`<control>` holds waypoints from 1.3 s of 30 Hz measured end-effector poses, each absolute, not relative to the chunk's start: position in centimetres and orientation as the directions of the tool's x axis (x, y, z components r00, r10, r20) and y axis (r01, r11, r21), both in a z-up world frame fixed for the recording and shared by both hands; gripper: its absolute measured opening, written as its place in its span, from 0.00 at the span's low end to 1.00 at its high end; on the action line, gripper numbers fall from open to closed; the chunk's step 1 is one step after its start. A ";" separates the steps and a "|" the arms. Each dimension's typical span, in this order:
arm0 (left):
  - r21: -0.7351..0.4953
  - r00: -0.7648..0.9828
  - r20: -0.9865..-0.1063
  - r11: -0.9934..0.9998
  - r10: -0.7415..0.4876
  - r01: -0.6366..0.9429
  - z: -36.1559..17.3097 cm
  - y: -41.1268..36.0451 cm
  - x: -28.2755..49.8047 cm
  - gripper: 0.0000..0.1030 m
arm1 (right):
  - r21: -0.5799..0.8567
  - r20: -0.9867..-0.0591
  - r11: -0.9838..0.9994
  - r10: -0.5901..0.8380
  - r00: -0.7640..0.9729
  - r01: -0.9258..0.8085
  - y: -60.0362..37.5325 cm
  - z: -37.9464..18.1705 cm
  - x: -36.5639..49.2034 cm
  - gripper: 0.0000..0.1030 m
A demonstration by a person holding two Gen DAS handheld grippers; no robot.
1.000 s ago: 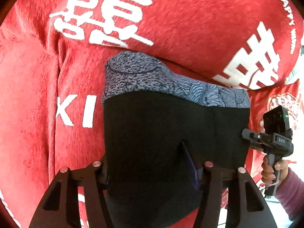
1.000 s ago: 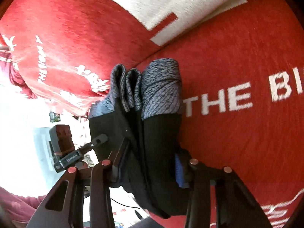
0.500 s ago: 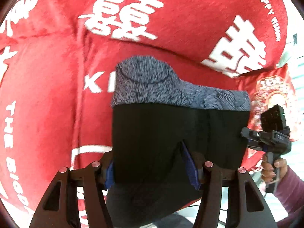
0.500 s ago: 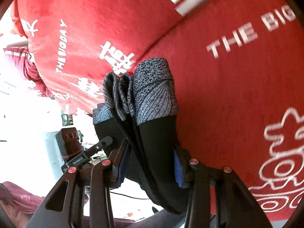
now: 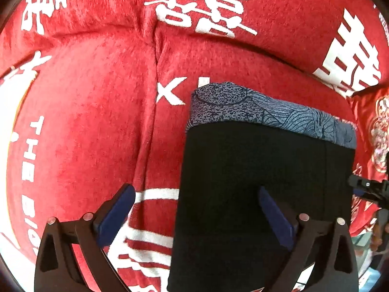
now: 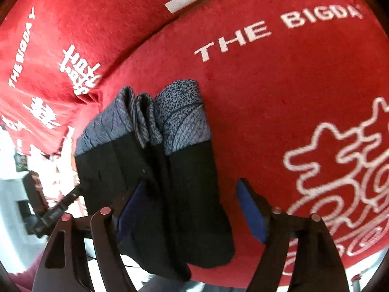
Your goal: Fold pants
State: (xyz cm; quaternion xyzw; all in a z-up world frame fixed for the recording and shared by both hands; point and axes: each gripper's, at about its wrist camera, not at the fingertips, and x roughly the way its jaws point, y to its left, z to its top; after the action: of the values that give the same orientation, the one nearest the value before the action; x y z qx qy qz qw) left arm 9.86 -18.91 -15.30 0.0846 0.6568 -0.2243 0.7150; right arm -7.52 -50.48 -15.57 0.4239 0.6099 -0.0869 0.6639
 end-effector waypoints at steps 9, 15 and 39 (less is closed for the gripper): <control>-0.067 0.062 -0.991 0.836 -0.120 0.545 -12.8 -19.9 6.8 0.98 | 0.328 -0.940 0.651 0.296 0.168 0.684 -49.6 -13.1 -9.6 0.77; -0.066 0.047 -0.993 0.819 -0.112 0.570 -9.9 -19.8 3.8 0.98 | 0.284 -0.955 0.647 0.255 0.150 0.708 -46.5 -10.7 -11.9 0.79; 0.108 0.203 -0.979 0.808 -0.015 0.580 0.7 -18.8 -1.2 0.98 | 0.066 -0.995 0.780 0.008 0.096 0.622 -37.2 1.6 -12.5 1.00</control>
State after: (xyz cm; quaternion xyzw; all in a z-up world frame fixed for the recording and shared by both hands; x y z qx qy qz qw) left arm -1.19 -18.83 0.67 0.2360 0.5983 -0.2012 0.7388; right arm -12.55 -37.21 1.64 0.2480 0.6352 -0.2202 0.6975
